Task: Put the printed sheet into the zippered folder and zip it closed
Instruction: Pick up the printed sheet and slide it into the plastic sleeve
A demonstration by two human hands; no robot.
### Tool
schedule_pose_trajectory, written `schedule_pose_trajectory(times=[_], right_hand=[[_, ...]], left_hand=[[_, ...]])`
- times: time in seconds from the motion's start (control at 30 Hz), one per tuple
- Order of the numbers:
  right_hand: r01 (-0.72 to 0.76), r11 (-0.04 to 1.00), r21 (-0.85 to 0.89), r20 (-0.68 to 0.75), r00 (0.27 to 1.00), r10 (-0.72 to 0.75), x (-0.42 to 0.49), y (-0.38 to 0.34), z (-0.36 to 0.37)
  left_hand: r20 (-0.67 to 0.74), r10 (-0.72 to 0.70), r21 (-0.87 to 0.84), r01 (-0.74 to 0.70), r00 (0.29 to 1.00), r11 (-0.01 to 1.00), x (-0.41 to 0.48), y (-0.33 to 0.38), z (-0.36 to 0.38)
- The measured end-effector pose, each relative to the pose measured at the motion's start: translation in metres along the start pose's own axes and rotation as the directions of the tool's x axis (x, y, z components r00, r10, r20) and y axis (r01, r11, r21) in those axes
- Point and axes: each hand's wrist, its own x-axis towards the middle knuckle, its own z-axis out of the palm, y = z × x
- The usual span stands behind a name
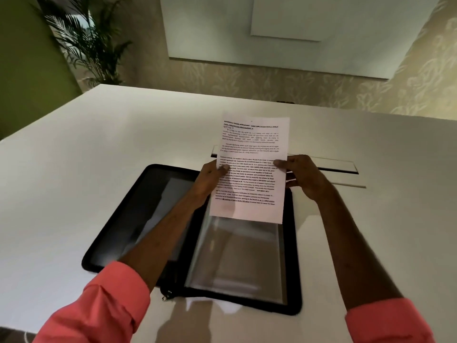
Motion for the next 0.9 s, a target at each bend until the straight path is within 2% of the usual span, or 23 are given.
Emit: schedule_pose_trajectory(times=[0.1, 0.2, 0.33, 0.43, 0.5, 0.57, 0.63, 0.73, 0.8, 0.9], right_hand=[[-0.015, 0.996, -0.083, 0.029, 0.999, 0.018, 0.013, -0.006, 0.007], [0.001, 0.971, -0.238, 0.033, 0.999, 0.007, 0.024, -0.007, 0.015], [0.077, 0.91, -0.407, -0.044, 0.994, -0.103, 0.038, -0.011, 0.017], [0.101, 0.919, -0.381, -0.125, 0.979, -0.16, 0.042, -0.011, 0.005], [0.114, 0.948, -0.296, -0.182, 0.968, -0.173, 0.044, -0.008, -0.008], [0.122, 0.97, -0.211, -0.274, 0.945, -0.178, 0.044, -0.005, -0.021], [0.149, 0.979, -0.138, -0.352, 0.917, -0.19, 0.044, -0.001, -0.03], [0.171, 0.984, -0.047, -0.448, 0.877, -0.174, 0.046, 0.005, -0.035], [0.171, 0.985, 0.007, -0.506, 0.851, -0.144, 0.05, 0.011, -0.034], [0.183, 0.98, 0.074, -0.562, 0.82, -0.11, 0.054, 0.016, -0.029]], left_hand=[[0.021, 0.008, 0.014, -0.008, 1.0, 1.0, 0.005, -0.004, -0.014], [0.029, -0.001, 0.019, 0.001, 1.0, 1.0, 0.014, -0.009, -0.024], [0.063, -0.019, -0.003, 0.02, 0.998, 1.0, 0.02, -0.011, -0.026], [-0.067, -0.005, 0.102, 0.012, 0.998, 0.995, 0.023, -0.017, -0.02], [-0.193, 0.078, 0.304, -0.016, 0.978, 0.952, 0.022, -0.026, -0.018], [-0.167, 0.171, 0.572, -0.046, 0.971, 0.819, 0.019, -0.034, -0.018], [0.004, 0.177, 0.776, -0.114, 0.984, 0.62, 0.018, -0.04, -0.014], [0.156, 0.154, 0.917, -0.2, 0.976, 0.344, 0.015, -0.044, -0.003], [0.18, 0.156, 0.945, -0.215, 0.971, 0.248, 0.015, -0.045, 0.002], [0.205, 0.19, 0.953, -0.24, 0.96, 0.184, 0.017, -0.046, 0.002]])
